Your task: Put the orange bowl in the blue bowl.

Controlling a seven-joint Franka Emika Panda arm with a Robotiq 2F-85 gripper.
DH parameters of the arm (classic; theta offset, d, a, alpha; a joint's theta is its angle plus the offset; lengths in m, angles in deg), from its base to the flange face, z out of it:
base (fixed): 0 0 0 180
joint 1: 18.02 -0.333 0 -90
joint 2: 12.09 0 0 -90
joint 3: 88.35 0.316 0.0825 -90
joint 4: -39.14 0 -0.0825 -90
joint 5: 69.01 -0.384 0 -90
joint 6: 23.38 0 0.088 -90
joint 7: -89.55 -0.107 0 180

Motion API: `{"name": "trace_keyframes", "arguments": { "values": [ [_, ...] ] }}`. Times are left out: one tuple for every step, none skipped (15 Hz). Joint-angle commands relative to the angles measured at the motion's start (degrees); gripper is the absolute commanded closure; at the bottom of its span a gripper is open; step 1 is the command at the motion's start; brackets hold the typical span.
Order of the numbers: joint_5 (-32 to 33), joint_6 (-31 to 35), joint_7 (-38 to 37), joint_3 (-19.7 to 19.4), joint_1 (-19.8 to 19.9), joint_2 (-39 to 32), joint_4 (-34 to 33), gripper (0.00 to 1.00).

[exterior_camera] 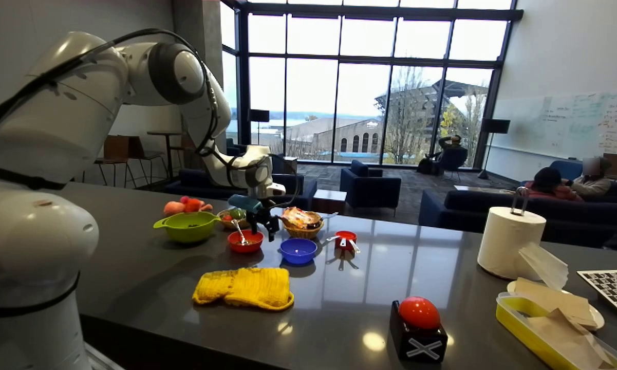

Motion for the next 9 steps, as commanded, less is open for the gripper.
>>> {"name": "trace_keyframes", "arguments": {
  "values": [
    [-0.74,-0.42,-0.48,-0.10,-0.25,-2.91,-2.55,0.00],
    [-0.95,-0.61,-0.28,0.06,-0.21,-3.53,-2.98,0.00],
    [-1.13,-0.68,-0.17,0.13,-0.14,-4.13,-3.40,0.00],
    [-1.21,-0.73,-0.11,0.15,-0.12,-4.72,-3.86,0.00],
    [-1.33,-0.89,-0.05,0.19,-0.08,-5.23,-4.30,0.00],
    [-1.44,-1.05,0.06,0.24,-0.03,-5.66,-4.63,0.00],
    [-1.47,-1.14,0.09,0.24,-0.04,-6.01,-4.92,0.10],
    [-1.50,-1.22,0.19,0.28,-0.05,-6.21,-5.12,0.26],
    [-1.45,-1.24,0.24,0.28,-0.09,-6.46,-5.38,0.32]
  ]
}}
